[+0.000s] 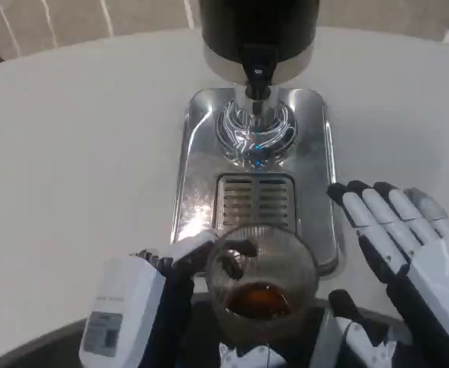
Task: Grasp the cup under the faucet to collect the drink, then remove the cup.
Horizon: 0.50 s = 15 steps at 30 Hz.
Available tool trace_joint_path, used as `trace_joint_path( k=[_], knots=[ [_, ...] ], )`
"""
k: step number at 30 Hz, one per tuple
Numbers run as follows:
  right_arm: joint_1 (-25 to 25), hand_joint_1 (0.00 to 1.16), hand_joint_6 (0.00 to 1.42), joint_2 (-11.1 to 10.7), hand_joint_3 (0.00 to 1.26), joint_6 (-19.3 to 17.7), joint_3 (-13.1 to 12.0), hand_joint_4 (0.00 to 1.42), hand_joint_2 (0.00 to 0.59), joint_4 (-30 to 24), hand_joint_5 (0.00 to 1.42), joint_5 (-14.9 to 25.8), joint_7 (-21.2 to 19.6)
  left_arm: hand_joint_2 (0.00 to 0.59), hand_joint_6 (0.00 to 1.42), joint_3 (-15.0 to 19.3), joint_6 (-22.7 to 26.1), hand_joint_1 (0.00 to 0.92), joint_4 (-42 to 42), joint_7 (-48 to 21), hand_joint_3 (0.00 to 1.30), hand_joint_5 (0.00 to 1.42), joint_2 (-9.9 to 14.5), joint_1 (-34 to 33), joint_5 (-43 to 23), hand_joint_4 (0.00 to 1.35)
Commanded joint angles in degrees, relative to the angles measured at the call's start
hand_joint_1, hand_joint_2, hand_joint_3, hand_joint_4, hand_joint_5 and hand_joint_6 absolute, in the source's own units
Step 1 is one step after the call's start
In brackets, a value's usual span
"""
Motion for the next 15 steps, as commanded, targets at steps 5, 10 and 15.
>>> trace_joint_path(
  k=[5, 10, 15],
  knots=[
    [7.6, 0.30, 0.00, -1.6, 0.00, -5.6, -4.7, 0.00, 0.578, -2.7, 0.00, 1.8, -3.5, 0.080, 1.42, 0.8, -4.5, 0.669, -4.6, 0.8, 1.12, 1.39, 2.4, 3.4, 2.6, 1.25],
    [11.6, 0.30, 0.00, -1.1, 0.00, -8.5, -5.1, 0.00, 0.577, -2.7, 0.00, 1.1, -4.6, 0.080, 1.42, 1.2, -4.9, 0.669, -5.5, 0.8, 1.12, 1.39, 1.9, 5.4, 2.5, 1.25],
    [15.9, 0.29, 0.00, 0.8, 0.00, -11.1, -5.2, 0.00, 0.578, -3.5, 0.00, 0.0, -6.9, 0.080, 1.42, 1.4, -4.8, 0.669, -5.8, 0.0, 1.12, 1.39, 1.7, 5.6, 2.1, 1.25]
  ],
)
